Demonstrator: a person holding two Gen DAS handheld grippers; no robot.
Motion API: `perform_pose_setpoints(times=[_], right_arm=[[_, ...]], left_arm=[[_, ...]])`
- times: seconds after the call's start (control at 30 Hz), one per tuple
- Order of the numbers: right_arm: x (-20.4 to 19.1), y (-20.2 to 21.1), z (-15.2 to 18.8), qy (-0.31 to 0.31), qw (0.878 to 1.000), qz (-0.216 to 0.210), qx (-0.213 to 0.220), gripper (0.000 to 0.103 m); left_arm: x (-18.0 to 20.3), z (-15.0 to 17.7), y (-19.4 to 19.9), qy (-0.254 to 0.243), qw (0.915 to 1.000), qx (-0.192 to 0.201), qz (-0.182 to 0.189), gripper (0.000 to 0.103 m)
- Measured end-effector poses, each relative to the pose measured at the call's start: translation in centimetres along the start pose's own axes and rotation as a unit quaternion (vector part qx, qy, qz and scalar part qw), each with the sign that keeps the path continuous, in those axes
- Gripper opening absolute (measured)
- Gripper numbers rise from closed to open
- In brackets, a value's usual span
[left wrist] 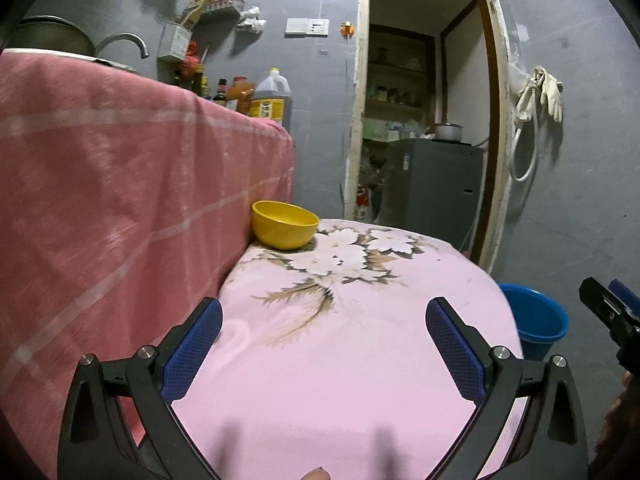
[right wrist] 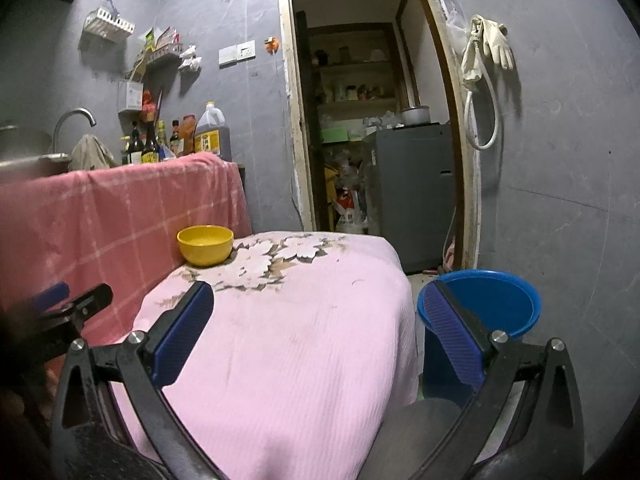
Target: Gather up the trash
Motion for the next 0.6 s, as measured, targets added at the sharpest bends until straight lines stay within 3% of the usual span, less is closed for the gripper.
perform_pose_setpoints(times=[0.27,0.6], right_arm=[[-0.3,0.2,1.9,0.005,1.000,0.007,-0.011,0.103],[-0.4,0.4,2.5,0.006,1.000,0.008,-0.017,0.103]], left_arm=[[-1.4,2.2,0.6,-0.005,0.9999,-0.004,-0.014,0.100],[-1.8,2.6,0.6,-0.004,0.9999,-0.003,-0.012,0.100]])
Point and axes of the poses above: each gripper's, at about its wrist camera, not at the fingertips, and y roughly against the way its jaws point, x to its right, z to its underside, the point moved 10 cm from there along -y, roughly the way its jaws point, and after that the axes turned 4 degrees about -y, right-handed, at the moved point
